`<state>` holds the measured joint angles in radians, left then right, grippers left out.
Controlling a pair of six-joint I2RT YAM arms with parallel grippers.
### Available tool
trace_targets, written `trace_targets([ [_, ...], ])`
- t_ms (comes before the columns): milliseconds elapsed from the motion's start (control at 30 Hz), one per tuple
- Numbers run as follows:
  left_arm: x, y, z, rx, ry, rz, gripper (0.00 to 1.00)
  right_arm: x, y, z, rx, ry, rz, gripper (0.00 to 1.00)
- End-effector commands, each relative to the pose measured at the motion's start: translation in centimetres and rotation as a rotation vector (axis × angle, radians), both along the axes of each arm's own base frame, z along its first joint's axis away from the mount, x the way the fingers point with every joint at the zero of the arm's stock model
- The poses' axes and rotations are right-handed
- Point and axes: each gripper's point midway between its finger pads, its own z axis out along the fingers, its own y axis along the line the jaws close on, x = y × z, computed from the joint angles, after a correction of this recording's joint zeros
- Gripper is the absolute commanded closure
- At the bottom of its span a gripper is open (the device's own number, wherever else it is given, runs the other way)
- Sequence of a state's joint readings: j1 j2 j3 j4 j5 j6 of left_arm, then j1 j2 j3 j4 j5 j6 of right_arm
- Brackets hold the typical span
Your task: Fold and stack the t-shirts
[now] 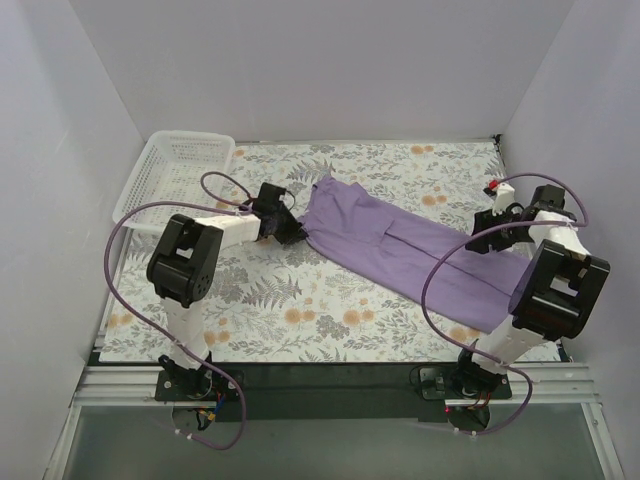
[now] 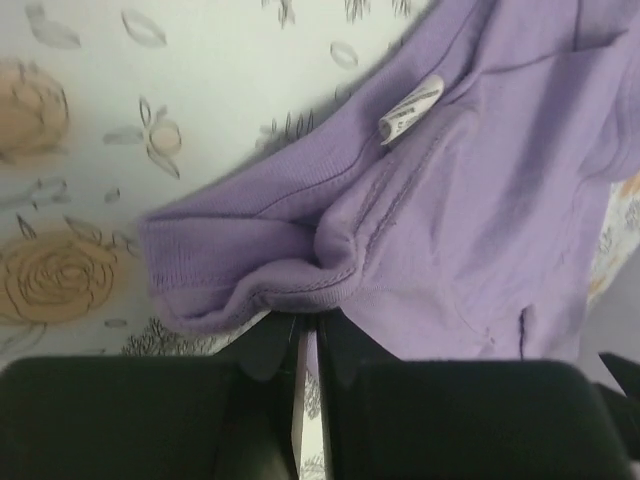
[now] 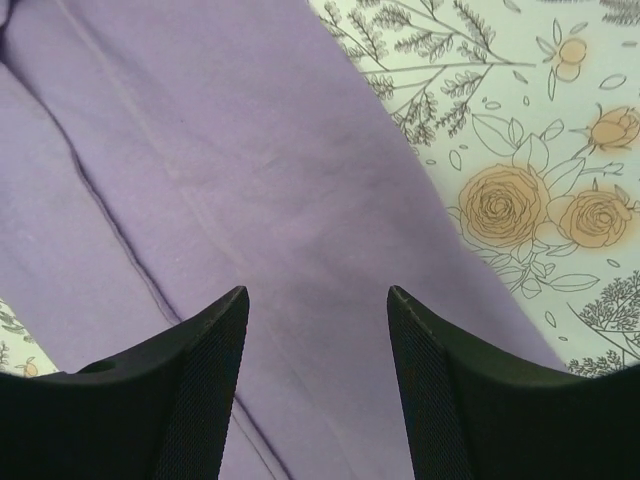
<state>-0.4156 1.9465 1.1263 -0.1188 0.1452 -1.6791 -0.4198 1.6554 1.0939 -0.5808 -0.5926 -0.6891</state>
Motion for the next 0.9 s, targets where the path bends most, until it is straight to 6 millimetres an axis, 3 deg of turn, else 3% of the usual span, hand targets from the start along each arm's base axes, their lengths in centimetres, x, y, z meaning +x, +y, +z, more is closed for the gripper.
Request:
trace_targets([
  [0, 2.0, 4.9, -1.9, 0.228, 0.040, 0.081, 0.98, -0.5, 1.9, 1.7, 0.027, -0.053, 0.057, 0.35],
  [100, 3.9, 7.1, -2.5, 0.286, 0.073, 0.065, 0.98, -1.0, 3.5, 2.2, 0.029, -0.070, 0.099, 0.35],
  [133, 6.5, 7.6, -0.8, 0.275, 0.031, 0.079, 0.98, -1.0, 4.0, 2.3, 0.029, -0.072, 0.112, 0.35],
  [167, 6.4, 8.4, -2.5, 0.314, 0.079, 0.042, 0.98, -1.1, 5.0, 2.7, 0.028, -0.083, 0.139, 0.36],
  [200, 7.5, 8.7, -2.2, 0.320, 0.076, 0.037, 0.97, -1.1, 5.7, 2.8, 0.028, -0.086, 0.157, 0.35],
  [233, 10.2, 9.2, -0.5, 0.310, 0.029, 0.046, 0.96, -1.3, 6.5, 2.8, 0.031, -0.085, 0.179, 0.35],
  [267, 10.5, 9.5, -1.9, 0.331, 0.063, -0.001, 0.95, -1.5, 8.1, 3.3, 0.033, -0.104, 0.232, 0.35],
  [333, 12.4, 9.5, -1.4, 0.305, 0.048, -0.037, 0.79, -2.1, 10.3, 3.6, 0.044, -0.126, 0.317, 0.35],
  [367, 14.4, 8.9, 0.0, 0.290, 0.011, -0.056, 0.72, -2.9, 12.7, 4.2, 0.052, -0.163, 0.429, 0.35],
  [400, 15.2, 8.8, 0.7, 0.291, -0.016, -0.090, 0.57, -3.6, 14.1, 4.4, 0.055, -0.179, 0.496, 0.35],
  [433, 16.1, 8.5, 1.8, 0.287, -0.048, -0.098, 0.53, -4.8, 16.2, 4.2, 0.061, -0.179, 0.583, 0.34],
  [467, 16.9, 7.9, 4.1, 0.264, -0.101, -0.110, 0.49, -5.9, 18.1, 4.6, 0.054, -0.204, 0.665, 0.33],
  [500, 17.1, 8.0, 5.2, 0.271, -0.136, -0.125, 0.47, -6.6, 19.3, 4.5, 0.036, -0.224, 0.729, 0.32],
  [533, 17.2, 7.9, 6.6, 0.271, -0.172, -0.129, 0.41, -8.1, 21.9, 4.4, 0.029, -0.232, 0.825, 0.32],
  [600, 16.6, 8.6, 10.7, 0.289, -0.278, -0.111, 0.38, -8.6, 23.4, 2.8, -0.077, -0.245, 0.872, 0.31],
  [633, 16.2, 9.1, 12.2, 0.308, -0.318, -0.107, 0.37, -10.1, 25.4, 2.0, -0.107, -0.231, 0.920, 0.31],
  [667, 15.7, 9.6, 17.2, 0.311, -0.432, -0.076, 0.36, -9.5, 24.8, 0.1, -0.228, -0.207, 0.888, 0.31],
  [700, 14.1, 10.6, 16.4, 0.347, -0.417, -0.059, 0.34, -8.9, 25.5, -0.2, -0.269, -0.229, 0.878, 0.31],
  [733, 13.0, 11.1, 17.2, 0.360, -0.443, -0.066, 0.32, -8.9, 25.9, -0.8, -0.299, -0.214, 0.857, 0.31],
  [767, 11.8, 12.0, 21.7, 0.373, -0.546, -0.023, 0.29, -8.3, 26.2, -1.6, -0.369, -0.217, 0.829, 0.31],
  [800, 9.7, 12.6, 19.7, 0.389, -0.511, -0.034, 0.28, -8.0, 26.3, -1.8, -0.394, -0.214, 0.808, 0.31],
  [833, 7.8, 13.0, 23.1, 0.378, -0.584, -0.025, 0.28, -7.9, 26.5, -2.0, -0.405, -0.209, 0.789, 0.31],
  [867, 6.7, 13.2, 23.7, 0.373, -0.607, -0.028, 0.28, -7.2, 26.2, -2.3, -0.444, -0.217, 0.748, 0.32],
])
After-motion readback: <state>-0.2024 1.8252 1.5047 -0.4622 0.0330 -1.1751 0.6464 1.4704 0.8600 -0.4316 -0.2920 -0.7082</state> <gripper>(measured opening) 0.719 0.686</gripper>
